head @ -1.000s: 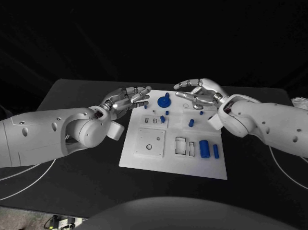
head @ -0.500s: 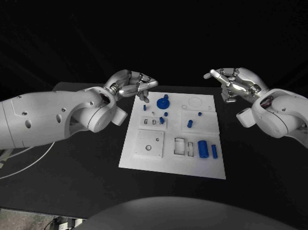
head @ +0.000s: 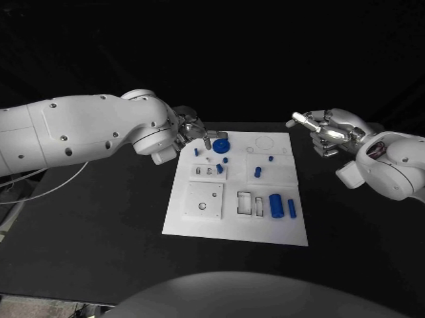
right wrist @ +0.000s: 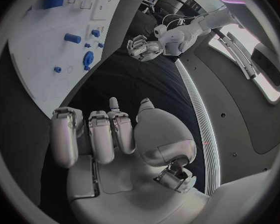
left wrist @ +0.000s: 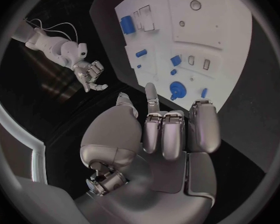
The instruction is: Assemble the parts on the task board
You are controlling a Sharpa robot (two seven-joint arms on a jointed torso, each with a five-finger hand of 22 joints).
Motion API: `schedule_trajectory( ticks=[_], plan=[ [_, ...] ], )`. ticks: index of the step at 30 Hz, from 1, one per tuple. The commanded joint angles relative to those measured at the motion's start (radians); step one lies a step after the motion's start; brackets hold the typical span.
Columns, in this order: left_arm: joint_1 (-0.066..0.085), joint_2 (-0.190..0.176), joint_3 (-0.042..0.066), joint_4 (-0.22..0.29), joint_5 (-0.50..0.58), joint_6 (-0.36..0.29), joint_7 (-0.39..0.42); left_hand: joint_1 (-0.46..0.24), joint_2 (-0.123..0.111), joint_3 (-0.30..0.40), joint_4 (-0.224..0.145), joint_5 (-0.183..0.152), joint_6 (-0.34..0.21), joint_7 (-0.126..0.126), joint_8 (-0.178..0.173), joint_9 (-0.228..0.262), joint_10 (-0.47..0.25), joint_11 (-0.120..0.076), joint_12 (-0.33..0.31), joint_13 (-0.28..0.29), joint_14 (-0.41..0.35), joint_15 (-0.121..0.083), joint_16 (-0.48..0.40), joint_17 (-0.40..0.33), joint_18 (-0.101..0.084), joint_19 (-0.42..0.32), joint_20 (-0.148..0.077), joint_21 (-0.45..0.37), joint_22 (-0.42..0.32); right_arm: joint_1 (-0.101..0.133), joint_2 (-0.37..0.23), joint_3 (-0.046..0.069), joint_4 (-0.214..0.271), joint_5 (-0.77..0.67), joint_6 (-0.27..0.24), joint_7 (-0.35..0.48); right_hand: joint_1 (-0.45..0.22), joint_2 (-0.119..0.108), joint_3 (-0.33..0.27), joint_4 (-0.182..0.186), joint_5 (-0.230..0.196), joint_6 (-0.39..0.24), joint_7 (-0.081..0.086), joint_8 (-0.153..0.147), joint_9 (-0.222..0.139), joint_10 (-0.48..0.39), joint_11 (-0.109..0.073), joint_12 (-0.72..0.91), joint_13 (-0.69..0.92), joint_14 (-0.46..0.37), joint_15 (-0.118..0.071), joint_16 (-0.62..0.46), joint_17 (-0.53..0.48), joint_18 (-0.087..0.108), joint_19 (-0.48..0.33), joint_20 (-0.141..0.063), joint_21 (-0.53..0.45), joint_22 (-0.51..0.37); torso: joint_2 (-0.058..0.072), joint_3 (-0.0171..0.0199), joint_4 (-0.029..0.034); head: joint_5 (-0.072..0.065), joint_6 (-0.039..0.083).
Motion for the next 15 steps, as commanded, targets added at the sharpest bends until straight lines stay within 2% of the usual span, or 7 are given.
schedule_trajectory(
  ticks=[1,6,9,15],
  plan=[
    [0.005,0.037,0.001,-0.033,-0.049,0.184,-0.253,-0.009,0.007,0.003,-0.003,0.008,0.0,0.02,-0.09,-0.035,0.102,0.008,0.002,0.263,0.103,0.007,0.002,0.263,-0.021,0.021,0.005,0.021,0.043,0.0,-0.01,-0.001,0.007,-0.015,0.052,-0.06,0.008,0.01,-0.013,0.0,0.005,0.003,0.001,0.009,0.001,0.102,-0.007,0.004,0.263,0.104,-0.009,0.003,0.263,-0.017,0.028,-0.001,0.022,0.227,-0.001,0.0045,-0.0111,0.006,0.0],
    [0.007,0.094,0.001,-0.094,-0.045,0.249,-0.28,-0.019,0.022,-0.006,-0.004,0.009,0.009,0.038,-0.214,-0.089,0.102,0.024,0.002,0.263,0.103,0.017,0.002,0.263,-0.028,0.04,0.018,0.036,0.079,0.0,-0.026,-0.002,0.014,-0.009,0.061,-0.07,0.01,0.014,-0.021,-0.001,0.009,0.009,0.001,0.015,0.002,0.102,-0.007,0.004,0.263,0.104,-0.009,0.003,0.263,-0.021,0.045,-0.001,0.036,0.232,-0.001,0.0044,-0.0105,0.004,0.0],
    [0.006,0.12,0.001,-0.127,-0.037,0.28,-0.289,-0.023,0.033,-0.015,-0.001,0.028,0.028,0.048,-0.285,-0.124,0.102,0.035,0.002,0.263,0.103,0.027,0.002,0.263,-0.029,0.044,0.028,0.038,0.087,0.0,-0.029,-0.003,0.016,-0.007,0.063,-0.073,0.011,0.015,-0.023,-0.001,0.01,0.01,0.002,0.016,0.002,0.102,-0.007,0.004,0.263,0.104,-0.009,0.003,0.263,-0.022,0.047,-0.001,0.038,0.233,-0.003,0.004,-0.0105,0.007,0.0],
    [0.001,0.15,0.001,-0.164,-0.009,0.296,-0.296,-0.005,0.045,-0.015,-0.006,0.066,0.042,0.054,-0.338,-0.146,0.102,0.039,0.002,0.263,0.103,0.031,0.002,0.263,-0.038,0.071,0.032,0.059,0.136,0.0,-0.027,-0.004,0.012,-0.007,0.07,-0.078,0.012,0.015,-0.025,-0.001,0.013,0.011,0.002,0.017,0.002,0.102,-0.007,0.004,0.263,0.104,-0.009,0.003,0.263,-0.022,0.048,-0.001,0.039,0.233,-0.005,0.0032,-0.0086,0.006,0.0]
  ],
)
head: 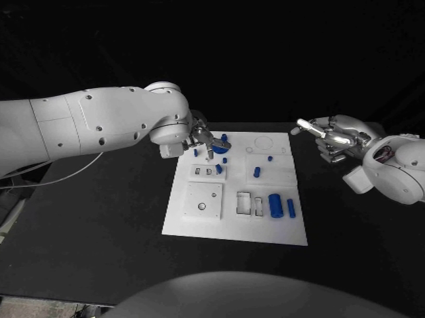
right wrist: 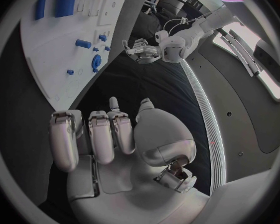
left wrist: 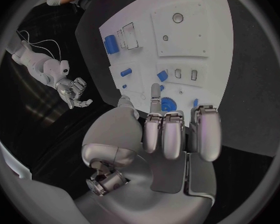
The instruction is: Assemble the parts on the task board
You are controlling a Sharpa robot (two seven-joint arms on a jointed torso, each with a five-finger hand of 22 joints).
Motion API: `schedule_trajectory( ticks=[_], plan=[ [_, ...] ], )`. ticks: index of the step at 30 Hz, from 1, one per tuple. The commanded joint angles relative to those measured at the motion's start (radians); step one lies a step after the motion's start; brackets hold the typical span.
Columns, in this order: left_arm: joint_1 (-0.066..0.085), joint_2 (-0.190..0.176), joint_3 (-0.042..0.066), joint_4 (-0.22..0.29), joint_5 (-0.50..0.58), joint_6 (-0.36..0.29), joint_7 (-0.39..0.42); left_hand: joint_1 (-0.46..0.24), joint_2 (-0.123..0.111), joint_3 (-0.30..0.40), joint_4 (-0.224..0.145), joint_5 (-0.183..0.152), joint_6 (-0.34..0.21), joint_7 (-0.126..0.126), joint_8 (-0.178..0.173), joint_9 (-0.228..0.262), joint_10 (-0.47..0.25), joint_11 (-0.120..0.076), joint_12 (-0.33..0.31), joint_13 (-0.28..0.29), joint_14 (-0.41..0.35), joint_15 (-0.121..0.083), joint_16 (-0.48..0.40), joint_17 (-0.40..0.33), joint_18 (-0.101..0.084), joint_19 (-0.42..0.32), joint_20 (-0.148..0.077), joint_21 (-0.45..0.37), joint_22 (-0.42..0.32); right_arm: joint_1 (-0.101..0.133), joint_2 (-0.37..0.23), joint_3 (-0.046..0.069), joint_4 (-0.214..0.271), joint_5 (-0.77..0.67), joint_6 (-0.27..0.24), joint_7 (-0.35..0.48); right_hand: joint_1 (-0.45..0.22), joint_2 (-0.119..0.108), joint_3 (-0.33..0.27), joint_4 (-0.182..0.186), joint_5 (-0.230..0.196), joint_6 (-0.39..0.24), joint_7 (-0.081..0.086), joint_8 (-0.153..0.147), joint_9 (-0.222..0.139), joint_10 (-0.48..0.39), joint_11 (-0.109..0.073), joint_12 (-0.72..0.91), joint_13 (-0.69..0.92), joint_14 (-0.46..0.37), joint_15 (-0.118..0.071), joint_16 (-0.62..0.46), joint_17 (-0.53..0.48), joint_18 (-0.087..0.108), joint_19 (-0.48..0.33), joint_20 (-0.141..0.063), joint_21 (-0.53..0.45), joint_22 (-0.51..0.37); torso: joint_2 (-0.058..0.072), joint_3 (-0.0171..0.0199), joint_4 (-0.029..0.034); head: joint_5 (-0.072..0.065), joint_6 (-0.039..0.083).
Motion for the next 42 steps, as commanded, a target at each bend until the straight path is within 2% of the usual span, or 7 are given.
schedule_trajectory(
  ticks=[1,5,9,13,17,28,42],
  plan=[
    [-0.002,0.013,0.0,-0.014,0.026,0.063,-0.172,0.01,0.009,-0.004,-0.003,0.008,0.006,0.001,-0.018,-0.007,0.104,0.009,0.002,0.263,0.104,0.01,0.002,0.263,-0.019,0.039,0.007,0.016,0.139,0.0,0.004,-0.001,-0.003,-0.005,0.032,-0.016,0.003,0.006,-0.006,0.0,0.006,0.007,-0.002,0.006,0.001,0.102,-0.007,0.004,0.263,0.104,-0.009,0.003,0.263,-0.007,0.021,-0.001,0.005,0.233,-0.002,-0.0008,0.0011,0.001,0.0],
    [-0.009,0.025,0.0,-0.027,0.045,0.061,-0.175,0.023,0.01,-0.004,-0.005,0.014,0.01,0.004,-0.036,-0.012,0.104,0.012,0.002,0.263,0.104,0.012,0.002,0.263,-0.024,0.051,0.009,0.026,0.162,0.0,0.008,-0.001,-0.008,-0.005,0.037,-0.021,0.005,0.006,-0.008,0.0,0.011,0.007,-0.001,0.007,0.001,0.102,-0.007,0.004,0.263,0.104,-0.009,0.003,0.263,-0.007,0.022,-0.001,0.006,0.234,-0.003,-0.0009,0.0013,0.003,0.0],
    [-0.019,0.031,0.0,-0.034,0.058,0.047,-0.176,0.048,0.015,0.001,-0.005,0.082,0.031,0.001,-0.05,-0.012,0.104,0.01,0.002,0.263,0.104,0.011,0.002,0.263,-0.024,0.053,0.009,0.027,0.165,-0.001,0.013,-0.002,-0.012,-0.005,0.045,-0.028,0.01,0.007,-0.011,-0.001,0.022,0.007,-0.001,0.008,0.0,0.102,-0.007,0.004,0.263,0.104,-0.009,0.003,0.263,-0.007,0.024,-0.001,0.008,0.234,-0.003,-0.0012,0.0003,0.006,0.0],
    [-0.029,0.034,0.0,-0.043,0.067,0.04,-0.178,0.056,0.021,0.003,-0.004,0.118,0.046,-0.002,-0.061,-0.012,0.104,0.007,0.002,0.263,0.104,0.008,0.002,0.263,-0.029,0.066,0.007,0.036,0.188,-0.001,0.019,-0.002,-0.019,-0.005,0.051,-0.032,0.024,0.008,-0.015,-0.002,0.042,0.006,-0.001,0.009,-0.001,0.102,-0.007,0.004,0.263,0.104,-0.009,0.003,0.263,-0.007,0.023,-0.001,0.008,0.234,-0.003,-0.0011,-0.0005,0.008,0.0],
    [-0.037,0.035,0.0,-0.05,0.069,0.038,-0.179,0.066,0.023,0.005,-0.005,0.137,0.047,-0.002,-0.071,-0.013,0.104,0.006,0.002,0.263,0.104,0.007,0.002,0.263,-0.029,0.065,0.006,0.035,0.186,-0.002,0.023,-0.003,-0.024,-0.005,0.056,-0.035,0.033,0.009,-0.017,-0.002,0.058,0.006,-0.001,0.01,-0.002,0.102,-0.006,0.004,0.263,0.104,-0.009,0.003,0.263,-0.007,0.023,-0.001,0.009,0.234,-0.003,-0.0012,-0.0002,0.007,0.0],
    [-0.06,0.053,0.0,-0.089,0.064,0.04,-0.181,0.082,0.018,0.005,-0.007,0.133,0.073,-0.008,-0.072,-0.006,0.104,0.002,0.002,0.263,0.104,0.004,0.002,0.263,-0.026,0.059,0.004,0.03,0.176,-0.003,0.031,-0.003,-0.03,-0.006,0.065,-0.042,0.056,0.013,-0.021,-0.002,0.103,0.008,-0.002,0.014,-0.005,0.102,-0.007,0.004,0.263,0.104,-0.008,0.003,0.263,-0.006,0.02,-0.001,0.008,0.233,-0.004,-0.0017,0.0009,0.011,0.0],
    [-0.091,0.077,0.0,-0.141,0.036,0.025,-0.178,0.083,0.022,0.005,-0.005,0.132,0.081,-0.011,-0.075,0.0,0.104,-0.001,0.002,0.263,0.104,0.001,0.002,0.263,-0.023,0.051,0.001,0.023,0.163,-0.003,0.036,-0.003,-0.031,-0.009,0.074,-0.045,0.081,0.013,-0.018,-0.006,0.131,0.008,-0.002,0.015,-0.007,0.102,-0.007,0.004,0.263,0.104,-0.009,0.003,0.263,-0.006,0.018,-0.001,0.008,0.232,-0.004,-0.0017,0.0003,0.011,0.0]
  ],
)
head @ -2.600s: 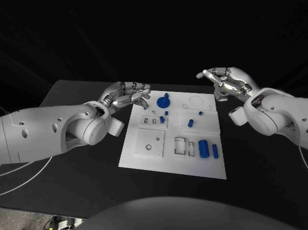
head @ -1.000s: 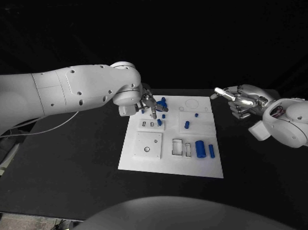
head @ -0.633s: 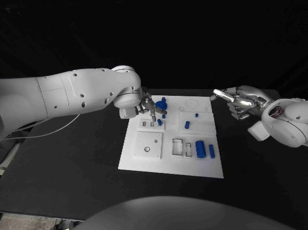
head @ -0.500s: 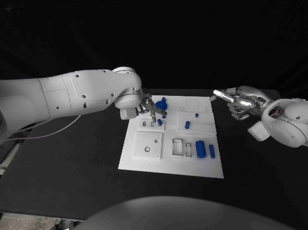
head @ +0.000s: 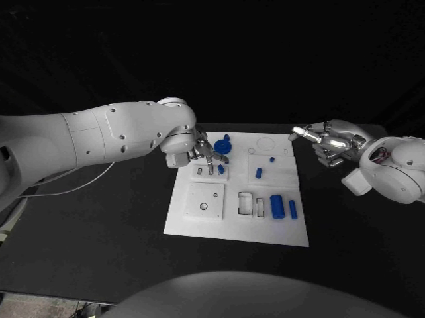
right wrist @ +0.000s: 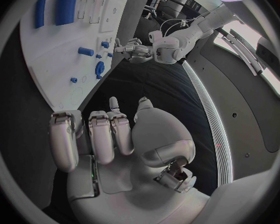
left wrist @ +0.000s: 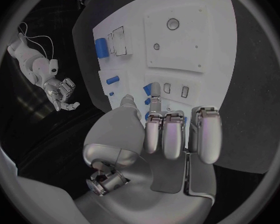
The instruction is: Assemble the parts on the task board
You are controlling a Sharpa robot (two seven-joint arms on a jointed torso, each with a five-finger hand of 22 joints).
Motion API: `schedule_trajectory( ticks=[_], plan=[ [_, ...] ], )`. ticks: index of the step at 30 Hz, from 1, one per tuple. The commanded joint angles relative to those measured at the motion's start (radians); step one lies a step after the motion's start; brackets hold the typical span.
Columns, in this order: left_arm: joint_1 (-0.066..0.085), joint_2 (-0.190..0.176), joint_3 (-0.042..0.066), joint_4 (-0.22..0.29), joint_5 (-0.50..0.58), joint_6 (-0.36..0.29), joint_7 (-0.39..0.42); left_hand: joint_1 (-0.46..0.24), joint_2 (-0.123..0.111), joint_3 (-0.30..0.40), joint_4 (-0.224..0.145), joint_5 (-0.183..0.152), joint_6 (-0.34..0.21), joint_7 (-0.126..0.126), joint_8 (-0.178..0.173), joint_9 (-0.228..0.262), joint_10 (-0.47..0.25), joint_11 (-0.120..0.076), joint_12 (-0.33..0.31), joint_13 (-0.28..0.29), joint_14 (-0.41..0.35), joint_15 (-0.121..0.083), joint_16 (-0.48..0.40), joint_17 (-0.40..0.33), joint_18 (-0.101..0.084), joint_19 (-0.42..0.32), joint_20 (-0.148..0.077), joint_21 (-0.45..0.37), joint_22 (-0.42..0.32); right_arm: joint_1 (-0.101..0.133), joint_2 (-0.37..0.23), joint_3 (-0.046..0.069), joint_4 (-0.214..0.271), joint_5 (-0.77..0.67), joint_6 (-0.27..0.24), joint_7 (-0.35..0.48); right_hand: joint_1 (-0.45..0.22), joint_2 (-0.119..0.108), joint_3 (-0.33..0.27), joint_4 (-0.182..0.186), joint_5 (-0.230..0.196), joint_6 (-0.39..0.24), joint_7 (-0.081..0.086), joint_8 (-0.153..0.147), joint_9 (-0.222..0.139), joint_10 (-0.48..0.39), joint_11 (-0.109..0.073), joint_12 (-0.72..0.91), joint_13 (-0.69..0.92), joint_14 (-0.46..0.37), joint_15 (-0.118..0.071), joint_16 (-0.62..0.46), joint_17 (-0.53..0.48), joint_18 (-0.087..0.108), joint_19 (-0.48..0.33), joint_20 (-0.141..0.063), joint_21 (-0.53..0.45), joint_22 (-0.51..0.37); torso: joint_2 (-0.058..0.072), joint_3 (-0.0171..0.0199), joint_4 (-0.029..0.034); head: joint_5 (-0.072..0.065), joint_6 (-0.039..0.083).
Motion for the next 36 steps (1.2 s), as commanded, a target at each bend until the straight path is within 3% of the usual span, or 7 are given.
schedule_trajectory(
  ticks=[1,14,36],
  plan=[
    [-0.005,0.009,0.001,-0.01,-0.017,-0.003,-0.16,0.007,0.001,0.005,0.0,-0.004,0.007,0.002,-0.007,0.002,0.104,-0.008,0.002,0.263,0.104,-0.005,0.002,0.263,-0.008,0.048,-0.002,-0.005,0.163,-0.001,0.002,0.0,0.0,-0.009,0.024,-0.001,0.011,0.001,-0.004,-0.003,0.006,0.008,-0.002,0.003,-0.002,0.106,-0.007,-0.004,0.261,0.104,-0.009,0.003,0.263,-0.006,0.018,-0.001,0.004,0.232,0.001,0.0001,-0.0002,0.0,0.0],
    [-0.02,0.036,0.001,-0.054,-0.013,-0.014,-0.155,0.015,0.007,0.009,-0.001,-0.005,0.009,0.001,-0.011,0.006,0.104,-0.009,0.002,0.263,0.104,-0.007,0.002,0.263,-0.007,0.045,-0.004,-0.007,0.159,-0.005,0.003,-0.001,-0.003,-0.009,0.028,-0.002,0.021,0.001,-0.003,-0.004,0.015,0.008,-0.003,0.004,-0.003,0.106,-0.007,-0.004,0.261,0.104,-0.009,0.003,0.263,-0.005,0.014,-0.001,0.001,0.231,-0.001,0.0,-0.0009,-0.003,0.0],
    [-0.033,0.069,0.001,-0.096,0.022,-0.007,-0.151,0.038,0.01,0.016,-0.002,0.039,0.019,-0.004,-0.017,0.023,0.104,-0.014,0.002,0.263,0.104,-0.011,0.002,0.263,-0.006,0.042,-0.008,-0.011,0.155,-0.008,0.006,-0.001,-0.007,-0.009,0.039,-0.004,0.035,0.002,0.001,-0.005,0.023,0.011,-0.002,0.005,-0.003,0.106,-0.007,-0.004,0.261,0.104,-0.009,0.003,0.263,-0.003,0.008,-0.001,-0.002,0.229,-0.001,0.0002,-0.0008,-0.002,0.0]
  ],
)
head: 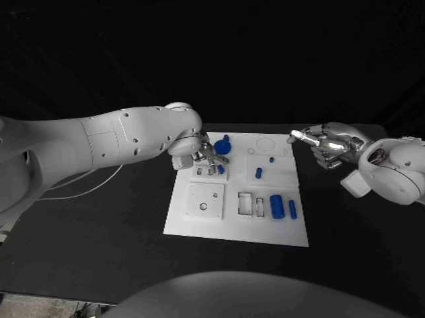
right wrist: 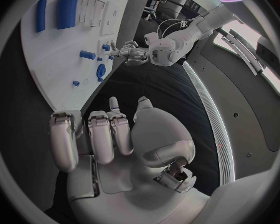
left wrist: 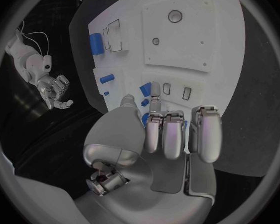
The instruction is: Assemble the parts on the task board
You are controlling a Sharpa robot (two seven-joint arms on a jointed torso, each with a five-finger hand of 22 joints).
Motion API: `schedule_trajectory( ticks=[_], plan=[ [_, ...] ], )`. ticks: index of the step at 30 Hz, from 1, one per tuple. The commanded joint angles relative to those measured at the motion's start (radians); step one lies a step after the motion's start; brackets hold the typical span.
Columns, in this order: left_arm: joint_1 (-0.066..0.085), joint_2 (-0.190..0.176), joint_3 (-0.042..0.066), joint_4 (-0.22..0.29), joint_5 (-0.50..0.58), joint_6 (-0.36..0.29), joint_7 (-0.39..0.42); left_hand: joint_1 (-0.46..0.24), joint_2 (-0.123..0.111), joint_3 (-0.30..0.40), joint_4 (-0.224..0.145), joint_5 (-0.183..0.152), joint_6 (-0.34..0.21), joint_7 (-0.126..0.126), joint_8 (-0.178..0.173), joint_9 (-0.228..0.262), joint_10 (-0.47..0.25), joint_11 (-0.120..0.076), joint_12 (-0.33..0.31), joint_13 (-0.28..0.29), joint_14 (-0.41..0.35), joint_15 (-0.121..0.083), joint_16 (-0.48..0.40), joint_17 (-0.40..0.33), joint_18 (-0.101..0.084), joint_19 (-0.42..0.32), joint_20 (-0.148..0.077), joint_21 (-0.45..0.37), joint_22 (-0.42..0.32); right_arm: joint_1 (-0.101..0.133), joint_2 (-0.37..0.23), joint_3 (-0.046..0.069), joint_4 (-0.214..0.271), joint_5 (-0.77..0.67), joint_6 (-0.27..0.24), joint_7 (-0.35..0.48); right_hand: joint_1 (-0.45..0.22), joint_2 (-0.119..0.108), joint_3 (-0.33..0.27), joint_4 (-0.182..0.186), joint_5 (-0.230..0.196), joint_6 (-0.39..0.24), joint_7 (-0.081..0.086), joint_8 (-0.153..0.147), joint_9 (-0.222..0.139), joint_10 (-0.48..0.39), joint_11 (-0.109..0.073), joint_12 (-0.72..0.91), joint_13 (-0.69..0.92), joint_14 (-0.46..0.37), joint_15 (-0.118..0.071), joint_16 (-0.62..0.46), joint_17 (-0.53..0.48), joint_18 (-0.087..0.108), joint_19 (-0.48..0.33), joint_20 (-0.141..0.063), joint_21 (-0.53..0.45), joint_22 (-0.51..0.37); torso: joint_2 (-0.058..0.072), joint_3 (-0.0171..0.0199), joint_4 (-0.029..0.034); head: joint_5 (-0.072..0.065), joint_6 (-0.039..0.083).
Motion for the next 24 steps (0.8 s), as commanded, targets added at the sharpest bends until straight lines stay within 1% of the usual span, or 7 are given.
schedule_trajectory(
  ticks=[1,16,24],
  plan=[
    [-0.002,0.006,0.001,-0.007,0.016,0.004,-0.15,0.011,-0.001,0.008,0.0,0.007,0.009,-0.001,-0.005,0.002,0.104,-0.007,0.002,0.263,0.107,-0.008,0.002,0.263,-0.006,0.046,-0.005,-0.004,0.155,-0.001,0.002,0.0,-0.001,-0.008,0.023,0.002,0.012,0.0,0.001,-0.005,0.005,0.007,0.001,0.005,-0.001,0.104,-0.005,-0.004,0.26,0.104,-0.009,0.003,0.263,-0.003,0.008,-0.001,-0.002,0.229,0.0,0.0002,-0.0002,-0.002,0.0],
    [-0.008,0.025,0.001,-0.032,0.018,0.014,-0.15,0.022,0.0,0.011,-0.001,0.018,0.012,-0.003,-0.006,0.008,0.104,-0.009,0.002,0.263,0.107,-0.009,0.002,0.263,-0.005,0.044,-0.006,-0.006,0.152,-0.002,0.004,0.0,-0.006,-0.008,0.028,-0.001,0.014,0.0,0.002,-0.006,0.006,0.009,0.001,0.006,-0.001,0.104,-0.005,-0.004,0.26,0.104,-0.009,0.003,0.263,-0.003,0.004,-0.001,-0.005,0.228,0.0,0.0001,-0.0003,-0.002,0.0],
    [-0.011,0.032,0.002,-0.041,0.018,0.017,-0.15,0.04,0.004,0.021,0.0,0.055,0.01,-0.004,-0.01,0.021,0.104,-0.011,0.002,0.263,0.107,-0.011,0.002,0.263,-0.004,0.042,-0.009,-0.008,0.149,-0.002,0.005,0.0,-0.007,-0.008,0.033,-0.005,0.016,0.0,0.002,-0.006,0.007,0.01,0.001,0.007,-0.002,0.104,-0.005,-0.004,0.26,0.104,-0.009,0.003,0.263,-0.002,0.0,-0.001,-0.007,0.227,0.0,0.0001,0.0,-0.003,0.0]
  ],
)
